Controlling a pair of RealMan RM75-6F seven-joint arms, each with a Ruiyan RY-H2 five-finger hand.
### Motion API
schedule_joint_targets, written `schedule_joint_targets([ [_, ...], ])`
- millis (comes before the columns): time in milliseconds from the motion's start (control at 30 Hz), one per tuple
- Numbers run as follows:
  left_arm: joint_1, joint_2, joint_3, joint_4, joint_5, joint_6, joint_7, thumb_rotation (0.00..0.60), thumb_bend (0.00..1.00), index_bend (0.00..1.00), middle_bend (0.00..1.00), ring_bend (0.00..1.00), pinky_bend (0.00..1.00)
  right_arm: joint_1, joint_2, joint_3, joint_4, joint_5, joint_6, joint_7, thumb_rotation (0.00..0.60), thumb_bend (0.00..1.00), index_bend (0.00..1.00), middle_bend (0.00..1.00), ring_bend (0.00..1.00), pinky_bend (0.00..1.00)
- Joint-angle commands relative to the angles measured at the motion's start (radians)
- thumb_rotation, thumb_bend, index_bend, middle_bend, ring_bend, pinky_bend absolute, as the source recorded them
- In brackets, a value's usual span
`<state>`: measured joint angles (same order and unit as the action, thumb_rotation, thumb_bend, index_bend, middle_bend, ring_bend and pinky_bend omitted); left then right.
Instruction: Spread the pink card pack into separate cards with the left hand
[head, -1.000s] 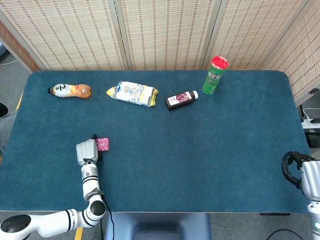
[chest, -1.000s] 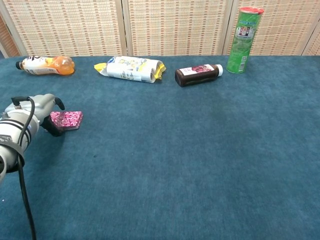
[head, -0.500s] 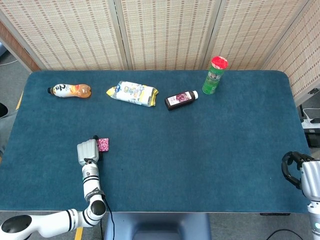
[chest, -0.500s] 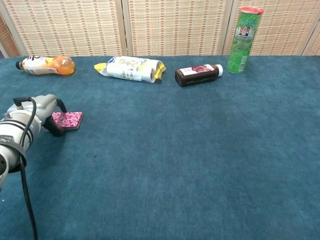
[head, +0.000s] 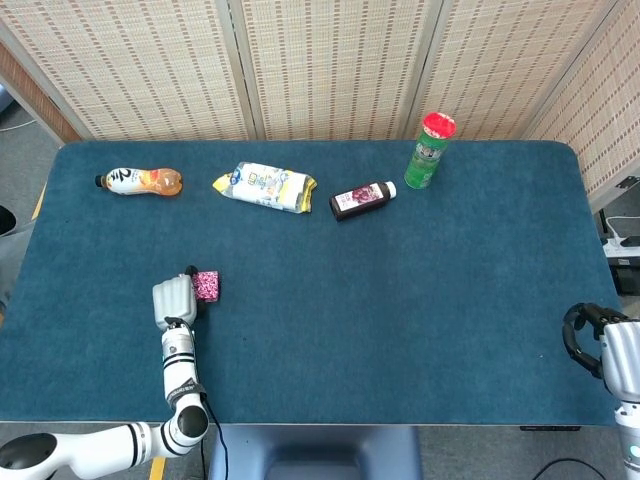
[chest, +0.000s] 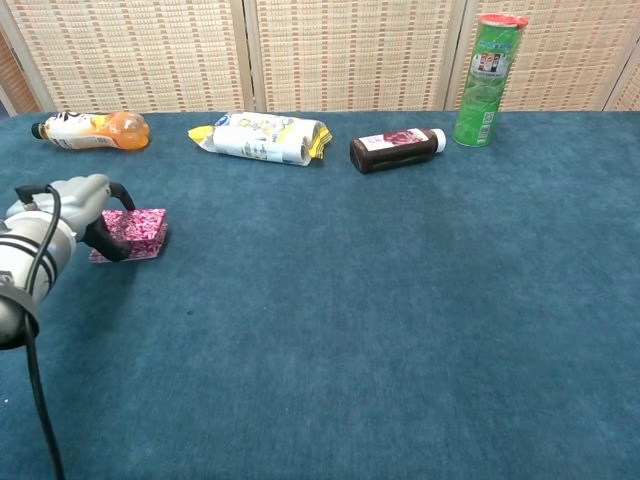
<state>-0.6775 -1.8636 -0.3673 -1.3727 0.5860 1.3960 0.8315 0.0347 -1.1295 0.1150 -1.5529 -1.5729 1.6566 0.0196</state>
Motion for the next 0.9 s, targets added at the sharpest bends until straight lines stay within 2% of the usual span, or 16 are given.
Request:
schedule_joint_targets([
  [33, 0.028, 0.040, 0.028, -0.050, 0.037, 0.019, -0.017, 0.600, 0.42, 0.54, 1.00, 1.00, 1.00, 0.000, 0.000, 0.000, 0.000, 0.000, 0.000, -0.001, 0.600, 0.59, 0.76, 0.62, 0.70, 0.96],
  [233, 0.098, 0.157, 0.090, -0.147, 0.085, 0.018, -0.044, 0.600, 0.41, 0.54, 1.00, 1.00, 1.00, 0.001, -0.002, -0.002, 0.000, -0.002, -0.002, -0.004, 0.600, 0.59, 0.76, 0.62, 0.70, 0.96],
  [433, 0.155, 0.250, 0.140, -0.140, 0.105, -0.032, -0.098, 0.600, 0.41, 0.54, 1.00, 1.00, 1.00, 0.003, -0.008, -0.005, 0.003, -0.007, -0.004, -0.014, 0.600, 0.59, 0.76, 0.62, 0.70, 0.96],
  [667, 0.181, 0.244, 0.169, -0.064, 0.123, -0.072, -0.145, 0.600, 0.42, 0.53, 1.00, 1.00, 1.00, 0.006, -0.013, -0.006, 0.004, -0.004, -0.011, -0.027, 0.600, 0.59, 0.76, 0.62, 0.70, 0.96],
  [900, 0.181, 0.204, 0.168, 0.004, 0.114, -0.104, -0.145, 0.600, 0.41, 0.35, 1.00, 1.00, 1.00, 0.006, -0.012, -0.004, 0.003, -0.001, -0.011, -0.021, 0.600, 0.59, 0.76, 0.62, 0.70, 0.96],
])
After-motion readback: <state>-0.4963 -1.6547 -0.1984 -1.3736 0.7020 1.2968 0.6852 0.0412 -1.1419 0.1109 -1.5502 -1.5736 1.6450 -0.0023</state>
